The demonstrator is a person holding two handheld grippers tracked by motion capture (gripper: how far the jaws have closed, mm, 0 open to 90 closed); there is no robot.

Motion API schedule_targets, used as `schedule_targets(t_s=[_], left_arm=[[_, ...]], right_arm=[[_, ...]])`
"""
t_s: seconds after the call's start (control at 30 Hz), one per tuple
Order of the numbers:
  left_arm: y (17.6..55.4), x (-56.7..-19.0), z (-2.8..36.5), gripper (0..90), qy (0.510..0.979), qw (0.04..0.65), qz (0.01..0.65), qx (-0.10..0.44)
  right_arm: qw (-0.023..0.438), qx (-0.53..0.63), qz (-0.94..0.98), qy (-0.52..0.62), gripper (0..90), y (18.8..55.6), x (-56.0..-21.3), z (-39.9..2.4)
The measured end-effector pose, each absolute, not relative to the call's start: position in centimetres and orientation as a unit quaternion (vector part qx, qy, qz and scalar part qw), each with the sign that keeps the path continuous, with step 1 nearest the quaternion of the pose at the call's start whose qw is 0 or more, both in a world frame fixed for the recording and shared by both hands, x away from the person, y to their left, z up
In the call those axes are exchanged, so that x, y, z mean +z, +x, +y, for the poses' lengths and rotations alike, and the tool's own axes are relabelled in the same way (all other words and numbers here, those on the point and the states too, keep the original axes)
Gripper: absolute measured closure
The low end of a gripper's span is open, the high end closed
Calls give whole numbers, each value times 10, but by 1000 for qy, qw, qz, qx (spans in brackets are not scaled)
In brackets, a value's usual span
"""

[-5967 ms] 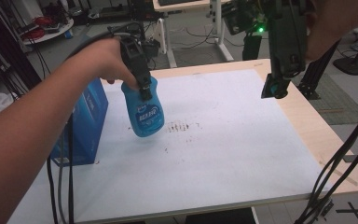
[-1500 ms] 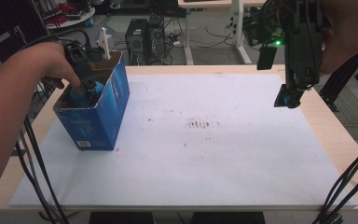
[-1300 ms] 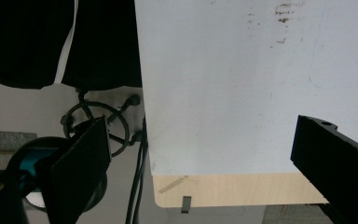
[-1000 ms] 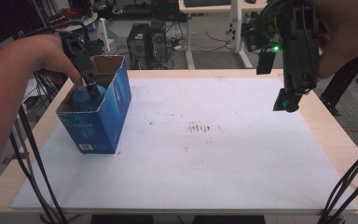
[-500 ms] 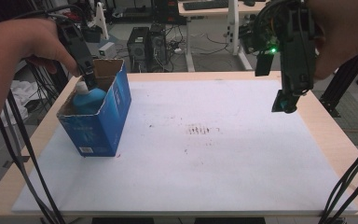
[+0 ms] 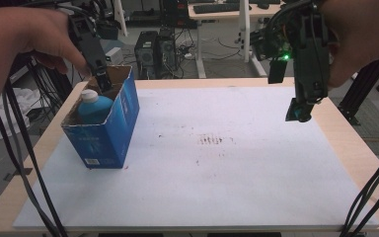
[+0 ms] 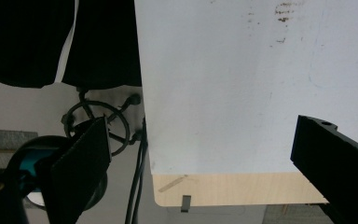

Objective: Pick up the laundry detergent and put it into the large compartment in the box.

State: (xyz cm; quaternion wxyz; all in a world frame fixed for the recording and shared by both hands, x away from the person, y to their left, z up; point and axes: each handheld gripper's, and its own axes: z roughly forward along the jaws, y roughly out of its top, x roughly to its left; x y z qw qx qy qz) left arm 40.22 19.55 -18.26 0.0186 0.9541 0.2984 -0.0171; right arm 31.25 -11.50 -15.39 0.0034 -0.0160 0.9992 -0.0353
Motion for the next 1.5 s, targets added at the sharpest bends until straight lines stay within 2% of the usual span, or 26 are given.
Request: schedule_targets(t_s=[0.33, 0.5, 0.87, 1.5], left_arm=[[393, -186, 167, 19, 972, 24, 232, -17], [391, -195, 152, 17, 981, 47, 184, -33], [391, -222, 130, 17, 991, 34, 119, -46], [392, -260, 112, 17, 994, 26, 90, -50]], right_arm=[[-1, -33, 999, -15, 40, 316, -154, -115], [-1, -29, 1000, -10, 40, 320, -154, -116], [-1, -28, 1000, -2, 40, 327, -154, -119], [4, -20, 1000, 1, 40, 331, -149, -121]])
